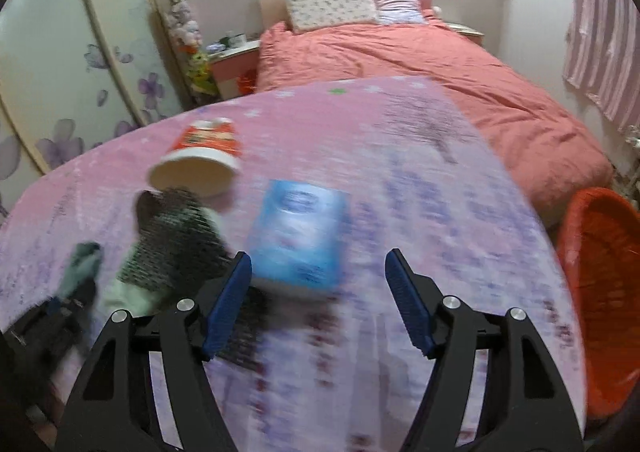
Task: Collect trash
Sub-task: 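Grasp the blue Vinda tissue pack with the right tool, then lift and carry the sock and tissue pack over the orange basket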
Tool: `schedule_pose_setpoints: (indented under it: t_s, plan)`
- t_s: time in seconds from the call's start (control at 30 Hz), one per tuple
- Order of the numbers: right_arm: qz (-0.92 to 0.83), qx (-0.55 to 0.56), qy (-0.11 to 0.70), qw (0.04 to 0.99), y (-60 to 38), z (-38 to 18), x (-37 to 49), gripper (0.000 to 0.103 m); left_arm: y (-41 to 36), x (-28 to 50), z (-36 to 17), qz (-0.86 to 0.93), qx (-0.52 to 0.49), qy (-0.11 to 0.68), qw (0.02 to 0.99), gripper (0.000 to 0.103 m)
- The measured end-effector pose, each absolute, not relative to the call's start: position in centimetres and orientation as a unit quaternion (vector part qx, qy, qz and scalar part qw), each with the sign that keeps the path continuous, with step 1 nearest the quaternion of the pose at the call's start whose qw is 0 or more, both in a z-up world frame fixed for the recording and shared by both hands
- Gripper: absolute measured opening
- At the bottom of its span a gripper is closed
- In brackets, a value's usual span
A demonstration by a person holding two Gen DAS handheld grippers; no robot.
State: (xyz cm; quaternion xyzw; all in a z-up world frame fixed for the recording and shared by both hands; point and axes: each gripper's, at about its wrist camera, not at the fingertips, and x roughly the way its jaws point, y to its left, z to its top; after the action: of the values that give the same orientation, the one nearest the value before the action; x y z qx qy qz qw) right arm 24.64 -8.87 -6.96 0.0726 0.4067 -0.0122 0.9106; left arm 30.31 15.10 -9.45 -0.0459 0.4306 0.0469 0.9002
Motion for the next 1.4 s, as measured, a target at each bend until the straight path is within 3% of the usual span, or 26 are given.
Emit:
schedule_pose_setpoints:
  t_s: [0.33,0.53,0.57,0.6,0.67,1.0,1.13,1.4]
  plan:
    - [0.023,0.123,0.408,0.904,-9.7,-7.0,25.5,0.075,15.3,30.1,-9.4,0.045,-0.05,0.43,0.9,0.023]
    - [-0.004,0.098,0.428,0.898,-7.8,-7.9,28.4,0.076,15.3,30.1,-9.4,0.045,-0.05,0.43,0.9,0.023]
    - [-0.009,0.09,0.435,0.896,-7.7,-8.3,28.8,0.071,15.3,30.1,-9.4,0.045,-0.051,0.43,0.9,0.023]
    - [-0.007,0.087,0.44,0.894,-7.8,-8.6,29.0,0.06,15.4,30.1,-9.4,0.044,-0.052,0.43,0.9,0.023]
    - [-0.009,0.084,0.438,0.895,-8.3,-8.7,28.3,0.053,15.5,30.0,-9.4,0.043,-0.054,0.43,0.9,0.023]
    - [-0.022,0.03,0.428,0.903,-12.8,-8.8,22.0,0.053,15.6,30.0,-9.3,0.039,-0.059,0.429,0.901,0.024]
    - [-0.013,0.028,0.429,0.903,-13.7,-9.1,21.4,0.054,15.4,30.0,-9.2,0.026,-0.056,0.428,0.902,0.034]
    - [-0.014,0.033,0.429,0.902,-13.8,-9.1,21.8,0.054,15.7,29.6,-9.5,0.015,-0.059,0.431,0.9,0.041]
